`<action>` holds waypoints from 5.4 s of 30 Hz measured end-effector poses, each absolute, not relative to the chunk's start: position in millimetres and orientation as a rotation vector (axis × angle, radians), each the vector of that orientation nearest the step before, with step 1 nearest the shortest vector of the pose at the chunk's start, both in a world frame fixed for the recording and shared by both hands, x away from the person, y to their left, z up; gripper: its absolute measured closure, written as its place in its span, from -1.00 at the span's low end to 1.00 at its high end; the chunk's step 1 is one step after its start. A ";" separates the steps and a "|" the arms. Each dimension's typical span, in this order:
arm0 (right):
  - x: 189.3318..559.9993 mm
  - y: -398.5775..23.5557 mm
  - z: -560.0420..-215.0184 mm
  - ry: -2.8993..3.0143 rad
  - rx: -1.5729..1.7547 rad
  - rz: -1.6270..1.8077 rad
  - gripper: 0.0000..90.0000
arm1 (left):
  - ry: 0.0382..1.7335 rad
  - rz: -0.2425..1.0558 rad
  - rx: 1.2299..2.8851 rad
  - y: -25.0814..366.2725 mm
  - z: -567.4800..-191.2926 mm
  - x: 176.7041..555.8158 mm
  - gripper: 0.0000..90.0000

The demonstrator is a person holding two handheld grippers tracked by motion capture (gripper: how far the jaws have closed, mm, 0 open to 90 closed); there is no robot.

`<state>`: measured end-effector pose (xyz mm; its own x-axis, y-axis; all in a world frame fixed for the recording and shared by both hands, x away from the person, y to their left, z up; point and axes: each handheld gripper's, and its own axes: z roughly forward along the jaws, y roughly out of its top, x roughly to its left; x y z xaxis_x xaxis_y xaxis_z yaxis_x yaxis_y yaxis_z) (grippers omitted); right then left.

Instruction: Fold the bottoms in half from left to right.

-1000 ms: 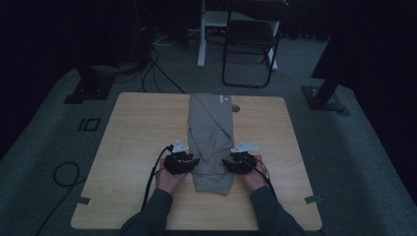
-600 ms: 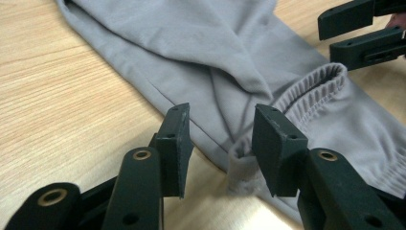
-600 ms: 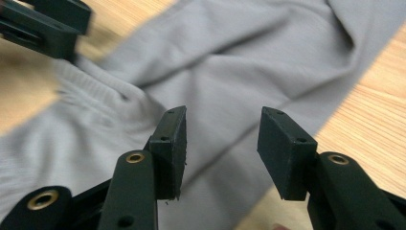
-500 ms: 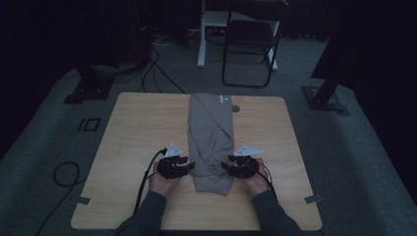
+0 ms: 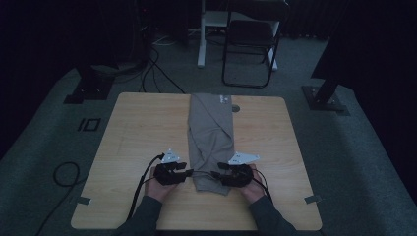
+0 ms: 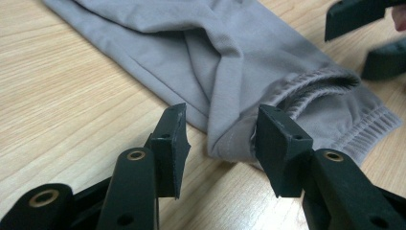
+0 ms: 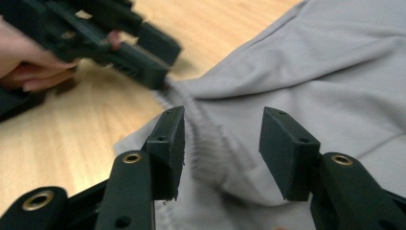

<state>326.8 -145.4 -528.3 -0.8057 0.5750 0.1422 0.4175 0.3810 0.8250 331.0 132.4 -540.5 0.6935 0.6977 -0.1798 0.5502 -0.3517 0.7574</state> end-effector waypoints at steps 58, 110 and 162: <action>433.3 -165.6 -550.0 2.173 1.287 1.098 0.29 | 1.238 0.445 2.050 85.0 -547.8 440.9 0.94; 389.7 -158.7 -554.0 2.231 1.266 1.034 0.64 | 1.164 0.472 2.073 107.7 -550.7 380.7 0.91; 445.8 -160.1 -551.3 2.113 1.389 0.930 0.90 | 1.164 0.542 2.069 106.1 -552.2 400.5 0.90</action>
